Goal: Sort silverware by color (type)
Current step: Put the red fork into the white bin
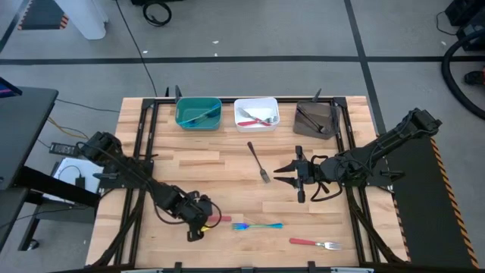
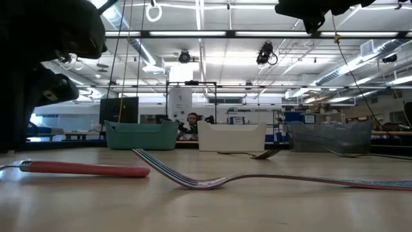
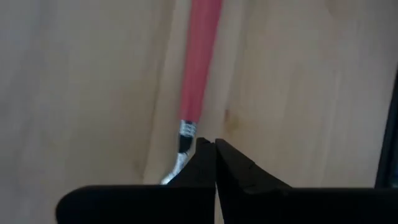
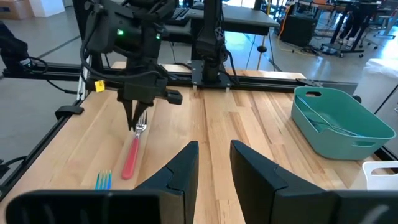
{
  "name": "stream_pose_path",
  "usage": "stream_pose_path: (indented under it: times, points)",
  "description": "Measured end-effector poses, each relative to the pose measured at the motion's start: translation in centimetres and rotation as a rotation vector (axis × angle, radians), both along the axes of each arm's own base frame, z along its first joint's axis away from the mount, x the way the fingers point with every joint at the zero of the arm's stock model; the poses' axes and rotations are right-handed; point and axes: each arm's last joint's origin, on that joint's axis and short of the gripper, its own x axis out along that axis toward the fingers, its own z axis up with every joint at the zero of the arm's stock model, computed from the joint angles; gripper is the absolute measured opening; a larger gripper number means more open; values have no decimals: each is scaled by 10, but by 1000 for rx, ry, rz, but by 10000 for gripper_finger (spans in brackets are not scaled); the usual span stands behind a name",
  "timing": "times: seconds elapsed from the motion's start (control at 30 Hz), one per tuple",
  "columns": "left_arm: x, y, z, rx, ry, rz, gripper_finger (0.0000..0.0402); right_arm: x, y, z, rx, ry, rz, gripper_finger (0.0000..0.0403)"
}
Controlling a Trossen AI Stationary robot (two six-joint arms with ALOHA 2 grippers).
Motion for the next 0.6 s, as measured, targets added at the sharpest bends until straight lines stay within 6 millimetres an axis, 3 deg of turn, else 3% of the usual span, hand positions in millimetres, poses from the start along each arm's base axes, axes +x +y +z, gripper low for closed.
stream_pose_path:
  times: [0.3, 0.6]
  points:
    - [11, 14, 1, 8, -23, 30, 60, 0, 0, 0, 0, 0, 0, 101]
    - [10, 10, -1, 5, -27, 14, 90, 0, 0, -1, -4, 8, 1, 101]
